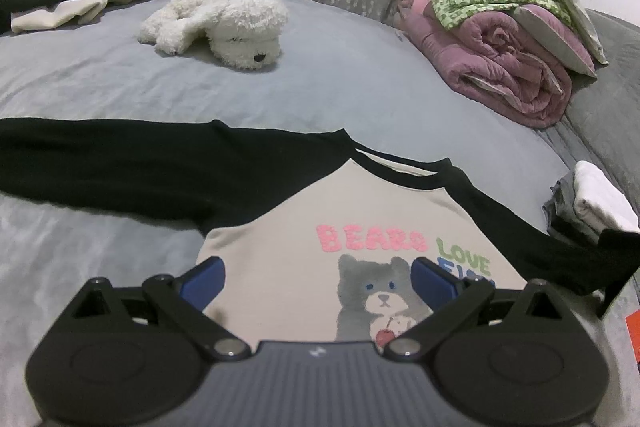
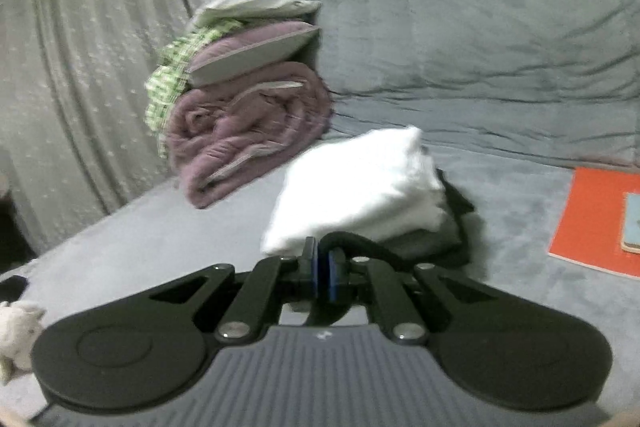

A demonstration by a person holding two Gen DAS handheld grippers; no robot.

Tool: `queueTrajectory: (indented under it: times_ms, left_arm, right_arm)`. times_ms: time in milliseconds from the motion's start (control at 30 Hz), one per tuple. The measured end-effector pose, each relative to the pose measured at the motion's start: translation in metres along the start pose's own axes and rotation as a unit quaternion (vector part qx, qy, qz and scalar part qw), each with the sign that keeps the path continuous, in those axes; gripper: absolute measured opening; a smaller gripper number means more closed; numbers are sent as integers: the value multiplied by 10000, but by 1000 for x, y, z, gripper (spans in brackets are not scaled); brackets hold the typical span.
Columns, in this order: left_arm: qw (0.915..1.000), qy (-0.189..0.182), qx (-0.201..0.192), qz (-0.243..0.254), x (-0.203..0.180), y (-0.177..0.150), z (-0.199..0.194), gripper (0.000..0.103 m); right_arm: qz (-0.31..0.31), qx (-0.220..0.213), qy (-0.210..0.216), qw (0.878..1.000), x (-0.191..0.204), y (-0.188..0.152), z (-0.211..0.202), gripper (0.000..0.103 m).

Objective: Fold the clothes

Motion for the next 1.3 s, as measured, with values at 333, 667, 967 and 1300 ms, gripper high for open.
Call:
queueTrajectory:
  times_ms: [333,667,967,1300]
  left_arm:
    - [10000,-68,16,-62,-5,-1,-2,100]
    - [9999,-121,1,-85,-5,-1,-6,100]
    - [9999,-71,-83,-133,1,4,-11,100]
    - [9998,-5,-100,-169,6,7,-10,100]
  right_arm:
    - [-152,-152,739,9970,58,5,-31,7]
    - [-341,-82,1229,9918,111,-7,-39,7]
    - [-493,88,1758,9832,155,-25,-40,7]
    - [-1079,749,2361,9628,202,-83,-36,7]
Point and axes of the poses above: each gripper's, at about its wrist camera, not at the fingertips, and z roughly the way its jaws point, x to its left, y to its top, the point moved 7 cm from there along z, roughly the way its jaws point, and after that the axes turned 9 degrees about -z, right-handed, at the moved point
